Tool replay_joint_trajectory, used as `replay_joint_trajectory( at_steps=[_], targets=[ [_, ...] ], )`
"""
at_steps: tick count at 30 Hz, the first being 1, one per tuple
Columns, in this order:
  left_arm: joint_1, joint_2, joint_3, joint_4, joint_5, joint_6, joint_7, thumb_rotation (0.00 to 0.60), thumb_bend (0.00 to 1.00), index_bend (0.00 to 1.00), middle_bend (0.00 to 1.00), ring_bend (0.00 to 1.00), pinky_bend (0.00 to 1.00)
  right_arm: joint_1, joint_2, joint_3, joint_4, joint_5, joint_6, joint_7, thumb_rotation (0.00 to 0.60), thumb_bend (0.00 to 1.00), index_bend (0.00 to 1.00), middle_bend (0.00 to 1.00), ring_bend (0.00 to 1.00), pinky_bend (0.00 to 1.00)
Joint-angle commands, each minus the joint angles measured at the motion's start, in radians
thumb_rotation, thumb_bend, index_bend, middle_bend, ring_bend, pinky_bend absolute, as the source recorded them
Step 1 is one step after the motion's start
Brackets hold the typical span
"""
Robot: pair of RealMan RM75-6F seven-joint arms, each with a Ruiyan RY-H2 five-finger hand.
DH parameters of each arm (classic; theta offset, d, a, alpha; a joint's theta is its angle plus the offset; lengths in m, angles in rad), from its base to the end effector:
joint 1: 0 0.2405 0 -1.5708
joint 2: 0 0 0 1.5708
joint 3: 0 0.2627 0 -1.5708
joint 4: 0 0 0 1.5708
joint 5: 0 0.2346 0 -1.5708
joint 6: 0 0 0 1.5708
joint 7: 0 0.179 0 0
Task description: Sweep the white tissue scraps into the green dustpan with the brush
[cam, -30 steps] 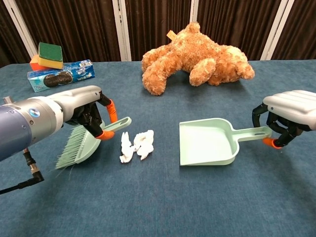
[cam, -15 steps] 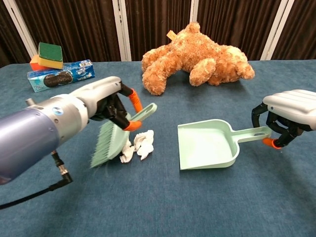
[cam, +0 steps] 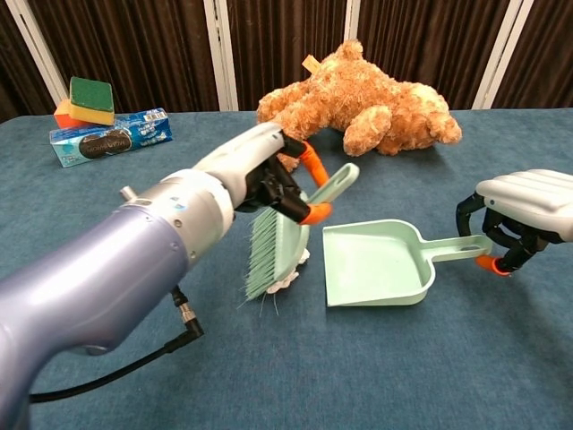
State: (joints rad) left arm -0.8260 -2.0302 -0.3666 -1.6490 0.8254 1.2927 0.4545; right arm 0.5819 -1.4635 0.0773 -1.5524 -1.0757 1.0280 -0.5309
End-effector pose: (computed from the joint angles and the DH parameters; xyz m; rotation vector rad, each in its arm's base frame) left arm 0.0152 0.3121 -0.1215 -1.5152 -1.5198 -1.2942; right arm -0.2241 -0.3385 -0.0354 1.8381 -0.8949 0.6472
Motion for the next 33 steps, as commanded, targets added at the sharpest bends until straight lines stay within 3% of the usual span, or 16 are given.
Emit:
replay_joint_trajectory(
  at_steps=[1,6,12,26,29,32,33],
  targets=[
    [-0.017,-0.054,-0.020,0.052,0.051,-0.022,-0.067,0.600,0.67,0.80,1.00,1.00,1.00,-0.003,0.007,-0.003,-0.012,-0.004,0.005,0.000,0.600,0.45,0.56,0.84,0.86,0.85],
    [-0.036,-0.114,-0.048,0.112,0.125,-0.015,-0.132,0.600,0.63,0.80,1.00,1.00,1.00,-0.004,0.012,-0.005,-0.019,-0.006,0.006,0.001,0.600,0.45,0.56,0.84,0.86,0.85],
    [-0.038,-0.133,-0.075,0.108,0.192,0.005,-0.175,0.600,0.62,0.80,1.00,1.00,1.00,-0.005,0.019,-0.004,-0.023,-0.009,0.009,0.004,0.600,0.45,0.56,0.84,0.86,0.85],
    [0.053,0.046,-0.068,-0.045,0.228,-0.002,-0.186,0.600,0.61,0.80,1.00,1.00,1.00,-0.013,0.027,-0.009,-0.041,-0.006,0.022,-0.003,0.600,0.45,0.56,0.84,0.86,0.85],
    [0.075,0.106,-0.062,-0.064,0.243,-0.007,-0.187,0.600,0.61,0.80,1.00,1.00,1.00,-0.016,0.025,-0.010,-0.045,-0.004,0.034,-0.015,0.600,0.45,0.45,0.84,0.86,0.85],
    [0.093,0.161,-0.064,-0.082,0.252,-0.013,-0.197,0.600,0.61,0.80,1.00,1.00,1.00,-0.019,0.028,-0.015,-0.059,0.002,0.042,-0.037,0.600,0.45,0.10,0.84,0.85,0.85],
    [0.098,0.177,-0.065,-0.087,0.256,-0.015,-0.200,0.600,0.61,0.80,1.00,1.00,1.00,-0.019,0.031,-0.019,-0.063,0.005,0.044,-0.050,0.600,0.45,0.03,0.84,0.85,0.85]
  ],
)
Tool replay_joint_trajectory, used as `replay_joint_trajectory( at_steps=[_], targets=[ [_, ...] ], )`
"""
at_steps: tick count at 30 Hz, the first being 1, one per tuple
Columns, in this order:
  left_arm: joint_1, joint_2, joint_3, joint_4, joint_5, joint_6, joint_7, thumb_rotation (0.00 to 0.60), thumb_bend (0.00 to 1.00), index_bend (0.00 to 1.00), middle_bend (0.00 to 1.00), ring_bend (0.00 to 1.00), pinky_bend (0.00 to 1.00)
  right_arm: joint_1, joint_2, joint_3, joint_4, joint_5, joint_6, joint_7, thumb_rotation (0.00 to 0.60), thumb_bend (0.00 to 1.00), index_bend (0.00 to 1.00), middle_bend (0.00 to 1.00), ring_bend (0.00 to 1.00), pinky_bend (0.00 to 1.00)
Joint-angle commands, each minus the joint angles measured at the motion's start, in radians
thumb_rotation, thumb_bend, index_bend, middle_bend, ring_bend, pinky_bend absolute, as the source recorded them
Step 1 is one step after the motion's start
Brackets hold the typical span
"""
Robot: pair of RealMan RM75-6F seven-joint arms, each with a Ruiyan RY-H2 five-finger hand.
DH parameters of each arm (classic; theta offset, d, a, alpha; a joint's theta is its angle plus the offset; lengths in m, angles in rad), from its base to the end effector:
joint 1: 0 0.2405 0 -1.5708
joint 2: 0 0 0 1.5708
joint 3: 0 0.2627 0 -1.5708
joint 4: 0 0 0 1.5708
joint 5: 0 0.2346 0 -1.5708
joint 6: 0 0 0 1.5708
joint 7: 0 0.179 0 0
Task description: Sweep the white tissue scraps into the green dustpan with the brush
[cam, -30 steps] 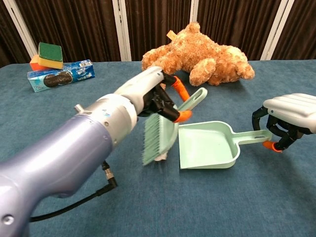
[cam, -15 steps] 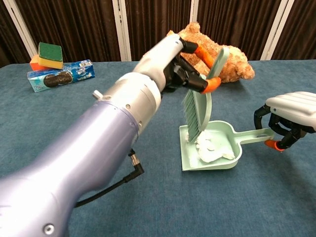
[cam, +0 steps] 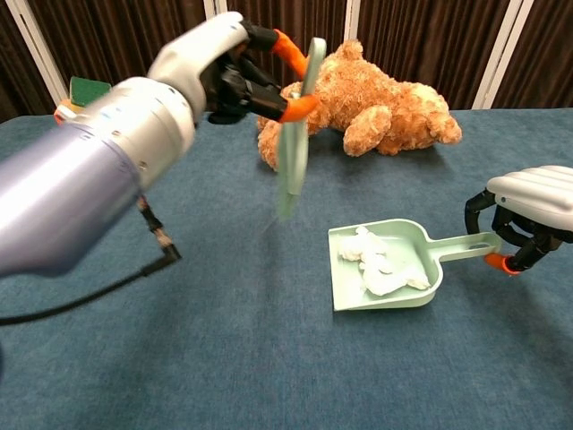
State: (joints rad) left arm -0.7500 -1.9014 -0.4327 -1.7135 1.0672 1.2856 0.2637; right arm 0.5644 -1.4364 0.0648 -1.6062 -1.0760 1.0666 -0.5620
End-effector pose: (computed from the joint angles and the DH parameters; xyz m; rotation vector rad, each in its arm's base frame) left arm 0.0149 0.3412 -0.0509 -1.3773 -1.4212 -1.6204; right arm -0.2234 -0.3291 -0.0269 1.8268 -0.8814 0.6422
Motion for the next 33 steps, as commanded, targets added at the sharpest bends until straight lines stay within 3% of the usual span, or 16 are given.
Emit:
replay_joint_trajectory(
  at_steps=[1,14,20,22,23,24,27,32,33],
  targets=[
    [0.029,0.066,-0.001,-0.028,0.016,-0.009,-0.014,0.600,0.61,0.80,1.00,1.00,1.00,-0.002,0.007,-0.009,-0.015,0.010,0.007,-0.033,0.600,0.45,0.00,0.84,0.85,0.85],
    [0.083,0.251,0.024,-0.092,0.055,-0.034,-0.043,0.600,0.61,0.80,1.00,1.00,1.00,-0.014,0.007,-0.015,-0.055,0.107,0.093,-0.200,0.600,0.40,0.00,0.83,0.82,0.85],
    [0.105,0.346,0.069,-0.128,0.057,-0.057,0.005,0.600,0.61,0.80,1.00,1.00,1.00,-0.031,0.045,-0.005,-0.082,0.109,0.123,-0.180,0.600,0.40,0.00,0.83,0.82,0.85],
    [0.093,0.412,0.103,-0.149,-0.008,-0.107,0.134,0.600,0.61,0.80,1.00,1.00,1.00,-0.039,0.061,-0.008,-0.087,0.101,0.126,-0.164,0.600,0.40,0.00,0.83,0.82,0.85],
    [0.061,0.479,0.155,-0.124,-0.022,-0.148,0.321,0.600,0.61,0.80,1.00,1.00,1.00,-0.043,0.073,-0.005,-0.096,0.095,0.134,-0.156,0.600,0.40,0.00,0.83,0.82,0.85],
    [0.043,0.507,0.163,-0.138,-0.049,-0.158,0.400,0.600,0.61,0.80,1.00,1.00,1.00,-0.044,0.079,-0.006,-0.102,0.089,0.134,-0.153,0.600,0.40,0.00,0.83,0.82,0.85],
    [-0.011,0.556,0.224,-0.113,-0.030,-0.149,0.664,0.600,0.61,0.80,1.00,1.00,1.00,-0.045,0.089,-0.009,-0.108,0.069,0.137,-0.151,0.600,0.40,0.00,0.83,0.82,0.85],
    [-0.043,0.561,0.286,-0.072,0.025,-0.167,0.771,0.600,0.60,0.79,1.00,1.00,1.00,-0.045,0.092,-0.004,-0.114,0.066,0.137,-0.144,0.600,0.40,0.00,0.83,0.82,0.85],
    [-0.047,0.559,0.296,-0.064,0.035,-0.173,0.776,0.600,0.55,0.74,1.00,0.99,1.00,-0.045,0.093,-0.003,-0.114,0.068,0.136,-0.144,0.600,0.40,0.00,0.83,0.82,0.85]
  ],
)
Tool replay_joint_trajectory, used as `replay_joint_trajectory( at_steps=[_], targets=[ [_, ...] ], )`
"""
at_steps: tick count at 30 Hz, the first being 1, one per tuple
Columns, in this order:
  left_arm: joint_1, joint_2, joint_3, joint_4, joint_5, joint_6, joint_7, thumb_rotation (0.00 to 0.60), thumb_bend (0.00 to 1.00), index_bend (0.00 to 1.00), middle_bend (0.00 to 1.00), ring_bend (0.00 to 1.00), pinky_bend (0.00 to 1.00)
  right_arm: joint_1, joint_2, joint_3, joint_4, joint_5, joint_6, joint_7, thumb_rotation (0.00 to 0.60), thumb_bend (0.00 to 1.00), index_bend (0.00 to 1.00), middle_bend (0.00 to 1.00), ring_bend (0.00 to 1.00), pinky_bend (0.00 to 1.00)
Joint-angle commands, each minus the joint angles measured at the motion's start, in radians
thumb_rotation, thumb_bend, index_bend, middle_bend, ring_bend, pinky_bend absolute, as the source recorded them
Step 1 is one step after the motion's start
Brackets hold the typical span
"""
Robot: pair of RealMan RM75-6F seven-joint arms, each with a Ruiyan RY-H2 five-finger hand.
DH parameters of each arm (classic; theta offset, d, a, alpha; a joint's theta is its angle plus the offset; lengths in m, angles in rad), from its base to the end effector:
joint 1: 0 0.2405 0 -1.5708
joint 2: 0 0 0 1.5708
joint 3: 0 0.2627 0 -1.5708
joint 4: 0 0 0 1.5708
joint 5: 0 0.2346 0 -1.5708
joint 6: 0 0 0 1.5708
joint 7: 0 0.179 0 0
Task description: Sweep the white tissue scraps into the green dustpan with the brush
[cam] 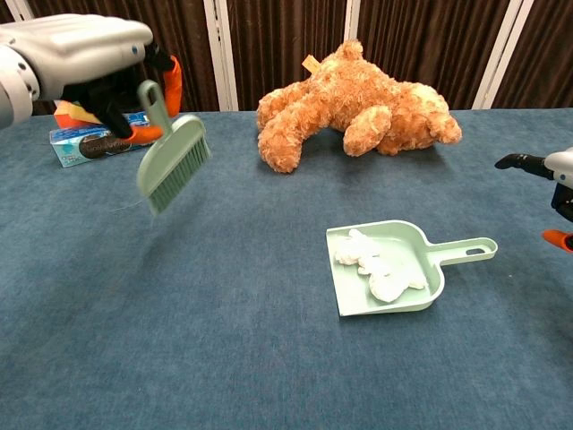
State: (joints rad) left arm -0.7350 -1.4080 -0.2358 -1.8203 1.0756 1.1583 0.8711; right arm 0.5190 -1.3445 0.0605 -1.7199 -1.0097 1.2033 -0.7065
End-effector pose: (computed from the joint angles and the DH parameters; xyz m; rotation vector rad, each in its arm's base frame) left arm -0.0815 0.3623 0.0130 -1.8314 -0.5044 -0.8627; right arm -0.2382 -0.3202 0.0172 1.7069 -0.7940 0.5456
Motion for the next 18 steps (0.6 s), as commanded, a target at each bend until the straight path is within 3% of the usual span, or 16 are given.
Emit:
replay_joint_trajectory(
  at_steps=[1,5,9,13,17,18],
  targets=[
    [-0.063,0.062,0.107,0.049,0.029,-0.049,0.170,0.600,0.50,0.67,1.00,0.99,1.00,0.001,0.002,0.003,-0.001,0.002,-0.002,0.001,0.600,0.40,0.00,0.83,0.82,0.85],
    [-0.060,0.043,0.122,0.035,-0.049,-0.047,0.200,0.600,0.17,0.27,0.90,0.91,1.00,0.000,0.003,0.003,0.005,0.005,-0.006,0.005,0.600,0.40,0.00,0.83,0.82,0.85],
    [-0.056,0.016,0.120,0.045,-0.048,0.003,0.208,0.600,0.02,0.03,0.70,0.79,0.89,-0.003,0.005,0.004,0.013,0.008,-0.009,0.010,0.600,0.40,0.00,0.83,0.82,0.85],
    [-0.041,0.010,0.099,0.041,-0.001,0.052,0.133,0.600,0.00,0.00,0.45,0.65,0.72,-0.008,0.008,0.003,0.020,0.002,-0.007,0.020,0.600,0.40,0.00,0.83,0.82,0.85],
    [-0.024,0.033,0.093,0.014,0.054,0.077,0.057,0.600,0.00,0.00,0.20,0.43,0.49,-0.011,0.015,0.009,0.023,-0.008,0.001,0.029,0.600,0.40,0.00,0.83,0.82,0.85],
    [-0.020,0.037,0.090,0.009,0.070,0.086,0.033,0.600,0.00,0.00,0.18,0.41,0.46,-0.011,0.018,0.011,0.023,-0.007,0.003,0.029,0.600,0.40,0.00,0.83,0.82,0.85]
  ],
)
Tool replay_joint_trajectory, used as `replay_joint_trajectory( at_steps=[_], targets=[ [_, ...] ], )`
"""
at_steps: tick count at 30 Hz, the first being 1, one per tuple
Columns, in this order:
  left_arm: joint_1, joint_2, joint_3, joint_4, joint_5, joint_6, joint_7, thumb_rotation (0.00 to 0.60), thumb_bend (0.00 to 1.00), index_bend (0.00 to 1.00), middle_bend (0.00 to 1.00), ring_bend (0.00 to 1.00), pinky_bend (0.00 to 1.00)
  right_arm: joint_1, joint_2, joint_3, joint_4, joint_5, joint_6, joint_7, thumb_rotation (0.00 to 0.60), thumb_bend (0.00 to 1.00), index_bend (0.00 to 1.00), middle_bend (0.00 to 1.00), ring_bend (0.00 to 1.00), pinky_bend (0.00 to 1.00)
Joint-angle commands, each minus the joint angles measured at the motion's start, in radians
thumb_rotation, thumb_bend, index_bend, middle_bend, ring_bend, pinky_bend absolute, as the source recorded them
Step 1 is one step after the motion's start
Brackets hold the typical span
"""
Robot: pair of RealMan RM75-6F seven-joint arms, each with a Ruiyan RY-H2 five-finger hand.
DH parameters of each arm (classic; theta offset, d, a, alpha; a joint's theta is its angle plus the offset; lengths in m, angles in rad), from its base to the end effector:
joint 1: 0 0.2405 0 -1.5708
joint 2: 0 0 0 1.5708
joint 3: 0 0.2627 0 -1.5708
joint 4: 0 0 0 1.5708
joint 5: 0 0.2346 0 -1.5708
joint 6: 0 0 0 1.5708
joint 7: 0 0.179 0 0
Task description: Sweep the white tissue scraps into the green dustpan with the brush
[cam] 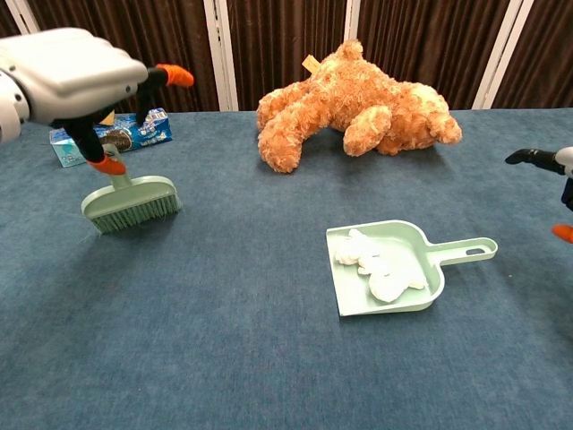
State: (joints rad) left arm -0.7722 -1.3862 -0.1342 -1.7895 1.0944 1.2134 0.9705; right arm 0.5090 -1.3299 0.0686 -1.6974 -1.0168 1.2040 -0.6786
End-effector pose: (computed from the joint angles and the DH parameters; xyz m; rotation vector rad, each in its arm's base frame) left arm -0.0981 0.3590 0.0114 -1.8600 -0.3210 -0.7274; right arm -0.2473 -0.3245 0.0265 1.6778 -0.7898 0.5455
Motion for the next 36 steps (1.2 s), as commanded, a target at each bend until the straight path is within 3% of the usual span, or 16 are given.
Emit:
replay_joint_trajectory(
  at_steps=[1,5,13,17,21,24,26,29,32,36],
  targets=[
    [0.022,0.019,-0.017,-0.029,0.064,0.039,-0.092,0.600,0.00,0.00,0.15,0.39,0.43,-0.001,0.006,0.005,-0.001,0.002,0.003,0.000,0.600,0.40,0.00,0.83,0.82,0.85],
    [0.034,0.045,-0.054,-0.077,0.077,0.054,-0.187,0.600,0.00,0.00,0.14,0.37,0.42,-0.001,0.018,0.011,-0.014,0.002,0.009,-0.004,0.600,0.40,0.00,0.83,0.82,0.85],
    [0.037,0.115,-0.083,-0.151,0.053,0.052,-0.200,0.600,0.00,0.00,0.16,0.37,0.42,-0.006,0.030,0.010,-0.037,-0.013,0.021,-0.009,0.600,0.40,0.00,0.83,0.82,0.84],
    [0.069,0.171,-0.058,-0.186,0.056,0.054,-0.226,0.600,0.00,0.00,0.14,0.31,0.39,-0.014,0.039,0.004,-0.050,-0.022,0.022,-0.001,0.600,0.40,0.00,0.72,0.71,0.73],
    [0.145,0.250,0.014,-0.254,0.067,0.061,-0.290,0.600,0.00,0.00,0.09,0.23,0.35,-0.037,0.061,-0.011,-0.065,-0.043,0.024,0.044,0.600,0.40,0.00,0.40,0.35,0.40],
    [0.239,0.305,0.097,-0.293,0.138,0.089,-0.419,0.600,0.00,0.00,0.03,0.14,0.26,-0.070,0.083,-0.029,-0.073,-0.080,0.036,0.118,0.600,0.40,0.00,0.12,0.06,0.15],
    [0.316,0.343,0.172,-0.308,0.209,0.118,-0.519,0.600,0.00,0.00,0.00,0.04,0.15,-0.109,0.106,-0.053,-0.083,-0.120,0.056,0.192,0.600,0.40,0.00,0.02,0.00,0.06],
    [0.413,0.385,0.272,-0.281,0.353,0.167,-0.659,0.600,0.00,0.00,0.00,0.00,0.04,-0.167,0.151,-0.097,-0.094,-0.209,0.097,0.298,0.600,0.40,0.00,0.00,0.00,0.00],
    [0.486,0.405,0.349,-0.221,0.474,0.213,-0.745,0.600,0.00,0.00,0.00,0.00,0.02,-0.211,0.208,-0.133,-0.124,-0.281,0.130,0.366,0.600,0.40,0.00,0.00,0.00,0.00],
    [0.560,0.393,0.397,-0.125,0.565,0.273,-0.776,0.600,0.00,0.00,0.00,0.00,0.00,-0.270,0.259,-0.166,-0.137,-0.393,0.215,0.424,0.600,0.40,0.00,0.00,0.00,0.00]
  ],
)
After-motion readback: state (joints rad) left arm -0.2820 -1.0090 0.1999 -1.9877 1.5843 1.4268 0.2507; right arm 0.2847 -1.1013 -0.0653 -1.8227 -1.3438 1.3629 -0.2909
